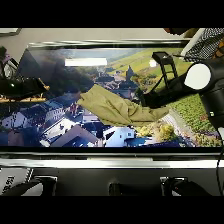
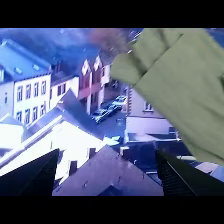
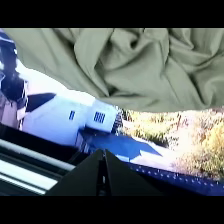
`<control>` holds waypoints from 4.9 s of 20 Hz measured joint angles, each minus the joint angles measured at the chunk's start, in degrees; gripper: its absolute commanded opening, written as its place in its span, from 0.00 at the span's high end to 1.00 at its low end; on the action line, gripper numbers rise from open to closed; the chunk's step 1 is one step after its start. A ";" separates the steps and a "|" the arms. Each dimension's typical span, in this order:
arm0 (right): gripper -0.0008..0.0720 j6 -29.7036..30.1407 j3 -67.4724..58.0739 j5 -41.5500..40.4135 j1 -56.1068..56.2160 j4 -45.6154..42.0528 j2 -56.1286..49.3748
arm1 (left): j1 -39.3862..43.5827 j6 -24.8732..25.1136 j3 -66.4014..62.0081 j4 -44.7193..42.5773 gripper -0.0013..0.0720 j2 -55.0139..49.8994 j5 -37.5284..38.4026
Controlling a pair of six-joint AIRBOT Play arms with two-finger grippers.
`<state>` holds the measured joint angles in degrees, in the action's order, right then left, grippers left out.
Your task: Fold the clothes and pants, and hang the long-sleeved shirts on hangers.
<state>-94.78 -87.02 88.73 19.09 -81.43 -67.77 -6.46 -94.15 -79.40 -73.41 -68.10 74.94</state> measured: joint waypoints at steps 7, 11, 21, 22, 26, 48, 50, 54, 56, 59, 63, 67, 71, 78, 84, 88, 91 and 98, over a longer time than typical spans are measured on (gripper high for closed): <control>0.62 -0.44 0.00 4.07 0.00 0.39 0.02 | -5.18 9.05 23.45 29.66 0.08 -5.01 -22.62; 0.62 -1.38 0.00 4.07 0.00 0.42 0.02 | -2.47 15.85 25.75 42.27 0.08 -13.70 -28.35; 0.33 -8.61 0.00 0.15 0.00 0.22 0.02 | 5.20 17.03 18.45 48.68 0.18 -27.28 -35.15; 0.33 -9.64 0.00 -0.50 0.00 0.22 0.00 | 5.60 16.52 18.14 48.76 0.26 -27.96 -35.56; 0.33 -12.46 0.00 -3.19 0.00 0.20 0.02 | 6.49 14.82 17.38 48.96 0.96 -30.03 -36.76; 0.05 -3.02 26.45 -26.49 -38.56 22.62 -10.64 | 1.90 14.47 14.93 48.98 0.96 -30.29 -29.35; 0.09 -1.07 28.06 -30.47 -37.05 24.85 -13.29 | 1.90 14.53 14.93 48.98 0.96 -30.29 -29.00; 0.84 0.26 29.29 -38.64 -33.20 26.91 -17.05 | 1.90 14.64 14.93 48.98 0.96 -30.29 -28.79; 0.94 0.28 29.51 -41.42 -31.82 27.47 -17.86 | 1.88 14.64 14.91 48.98 0.96 -30.29 -28.63; 0.95 0.85 29.24 -43.08 -30.88 28.13 -17.27 | 1.77 14.78 14.86 48.87 0.97 -29.51 -28.22; 0.95 2.89 26.40 -43.08 -30.47 28.57 -9.57 | 0.68 15.47 13.07 45.42 0.97 -24.00 -27.06; 0.94 4.44 18.45 -42.32 -30.36 28.98 3.69 | -2.05 15.61 6.51 40.85 0.97 -12.96 -25.24; 0.94 5.22 6.38 -42.21 -30.36 28.57 16.39 | -5.22 15.67 -3.17 38.32 0.97 0.68 -23.21; 0.94 1.49 -8.87 -41.16 -30.36 22.91 30.80 | -8.94 3.91 -11.02 20.59 0.96 24.13 -20.33; 0.94 -5.46 -11.82 -35.50 -30.36 21.79 28.74 | -9.27 -5.53 -9.73 6.36 0.96 29.44 -11.63; 0.94 -9.44 -12.07 -21.05 -30.27 23.45 14.93 | -6.54 -5.88 -2.21 4.87 0.96 22.95 -8.37; 0.94 -9.57 -12.02 -12.09 -28.17 23.41 -0.39 | -3.15 -5.27 3.74 4.48 0.96 14.19 -11.41; 0.94 -6.91 -12.07 -14.14 -19.61 23.17 -30.84 | 4.92 -4.96 7.98 4.50 0.96 -10.93 -29.53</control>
<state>-101.69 -99.09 74.59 -0.51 -58.26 -98.61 -1.54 -99.11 -71.42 -68.90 -79.02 45.41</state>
